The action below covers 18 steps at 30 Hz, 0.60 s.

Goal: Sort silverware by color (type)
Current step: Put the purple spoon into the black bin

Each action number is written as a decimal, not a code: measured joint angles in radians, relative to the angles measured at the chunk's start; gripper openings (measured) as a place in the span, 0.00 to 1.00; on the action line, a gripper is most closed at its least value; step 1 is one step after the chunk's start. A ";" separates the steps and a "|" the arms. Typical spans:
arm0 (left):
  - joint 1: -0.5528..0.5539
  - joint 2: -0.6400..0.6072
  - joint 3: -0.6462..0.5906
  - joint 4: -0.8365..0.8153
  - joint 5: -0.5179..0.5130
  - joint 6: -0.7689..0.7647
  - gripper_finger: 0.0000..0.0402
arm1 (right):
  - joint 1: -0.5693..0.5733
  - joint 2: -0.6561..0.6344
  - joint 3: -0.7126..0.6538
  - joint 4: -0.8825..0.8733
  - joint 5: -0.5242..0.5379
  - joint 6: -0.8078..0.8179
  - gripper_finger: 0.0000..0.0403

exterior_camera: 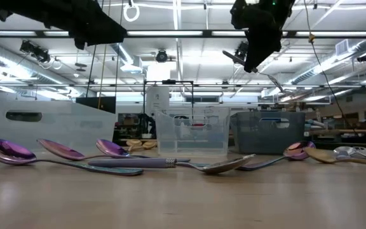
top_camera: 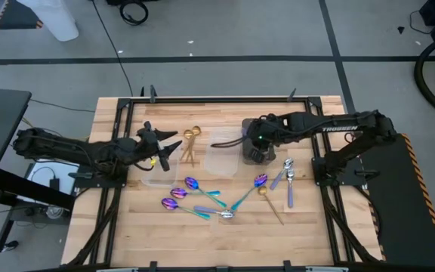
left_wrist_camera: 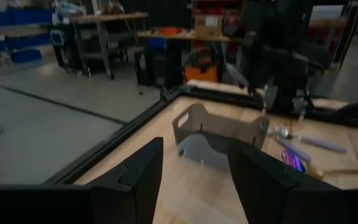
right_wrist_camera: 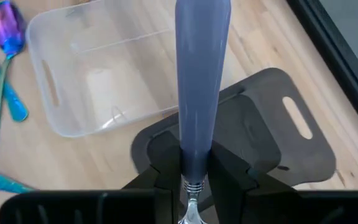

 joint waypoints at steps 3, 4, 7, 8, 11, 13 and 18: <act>0.000 0.000 0.017 -0.050 -0.001 -0.012 0.47 | -0.036 0.003 0.000 0.002 0.000 -0.016 0.18; 0.000 0.000 0.018 -0.057 -0.001 -0.013 0.47 | -0.048 0.006 0.000 0.006 0.003 -0.023 0.18; 0.000 0.000 0.018 -0.062 -0.001 -0.012 0.47 | -0.084 0.007 -0.008 0.027 0.006 -0.034 0.18; 0.000 0.000 0.018 -0.062 -0.001 -0.012 0.47 | -0.096 0.007 -0.017 0.048 0.004 -0.036 0.18; 0.000 0.000 0.018 -0.061 -0.001 -0.011 0.47 | -0.134 0.007 -0.043 0.064 -0.004 -0.043 0.18; 0.000 0.000 0.018 -0.061 0.000 -0.005 0.47 | -0.157 0.007 -0.072 0.106 -0.024 -0.049 0.18; 0.000 0.000 0.018 -0.062 0.000 -0.003 0.47 | -0.210 0.007 -0.149 0.211 -0.095 -0.055 0.18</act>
